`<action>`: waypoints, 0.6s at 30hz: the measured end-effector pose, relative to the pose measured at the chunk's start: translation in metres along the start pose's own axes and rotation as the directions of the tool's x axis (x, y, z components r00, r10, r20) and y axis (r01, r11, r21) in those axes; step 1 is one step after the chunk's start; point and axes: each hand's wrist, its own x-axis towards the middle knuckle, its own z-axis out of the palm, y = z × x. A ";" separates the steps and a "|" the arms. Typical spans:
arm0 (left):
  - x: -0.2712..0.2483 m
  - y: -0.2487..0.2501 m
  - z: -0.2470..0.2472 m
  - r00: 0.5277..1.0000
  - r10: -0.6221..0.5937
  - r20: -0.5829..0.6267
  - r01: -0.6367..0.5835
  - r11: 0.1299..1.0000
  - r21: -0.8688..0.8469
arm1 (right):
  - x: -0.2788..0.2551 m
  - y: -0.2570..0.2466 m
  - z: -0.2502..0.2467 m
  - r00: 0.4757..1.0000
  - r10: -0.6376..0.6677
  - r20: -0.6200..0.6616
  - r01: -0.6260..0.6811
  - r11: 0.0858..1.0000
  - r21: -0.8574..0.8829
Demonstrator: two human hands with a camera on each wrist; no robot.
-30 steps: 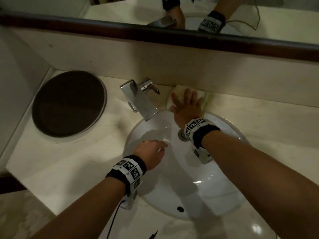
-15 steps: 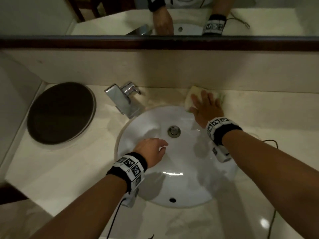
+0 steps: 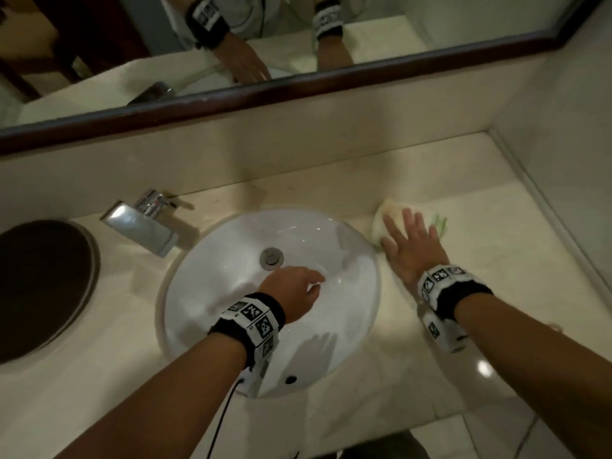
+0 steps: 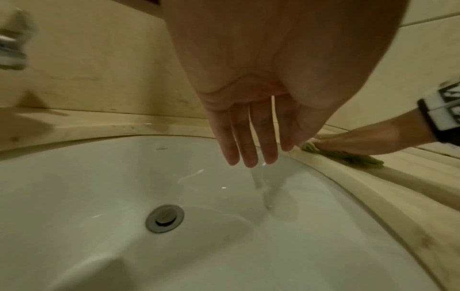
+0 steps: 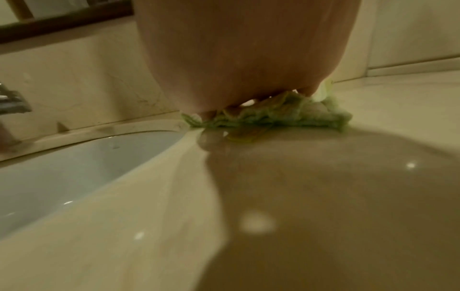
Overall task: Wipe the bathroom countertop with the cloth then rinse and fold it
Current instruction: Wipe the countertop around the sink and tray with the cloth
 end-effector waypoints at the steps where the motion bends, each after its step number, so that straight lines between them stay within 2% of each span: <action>1: 0.004 0.008 0.003 1.000 0.024 0.013 -0.024 1.000 0.012 | -0.016 0.006 0.007 1.000 0.015 0.003 -0.015 1.000 0.004; 6: 0.018 0.044 0.026 0.992 0.115 0.044 -0.117 0.992 0.043 | -0.097 0.020 0.046 1.000 0.002 -0.021 -0.002 1.000 0.016; 10: 0.016 0.076 0.054 0.968 0.224 0.111 -0.235 0.968 0.094 | -0.144 0.028 0.070 0.998 -0.026 -0.058 0.029 0.998 0.053; 14: 0.014 0.088 0.074 0.965 0.222 0.137 -0.235 0.967 0.093 | -0.148 0.032 0.070 0.994 -0.051 -0.094 0.055 0.998 0.040; 18: 0.007 0.085 0.086 0.972 0.175 0.157 -0.194 0.974 0.114 | -0.144 0.033 0.073 0.995 -0.059 -0.076 0.063 0.997 0.054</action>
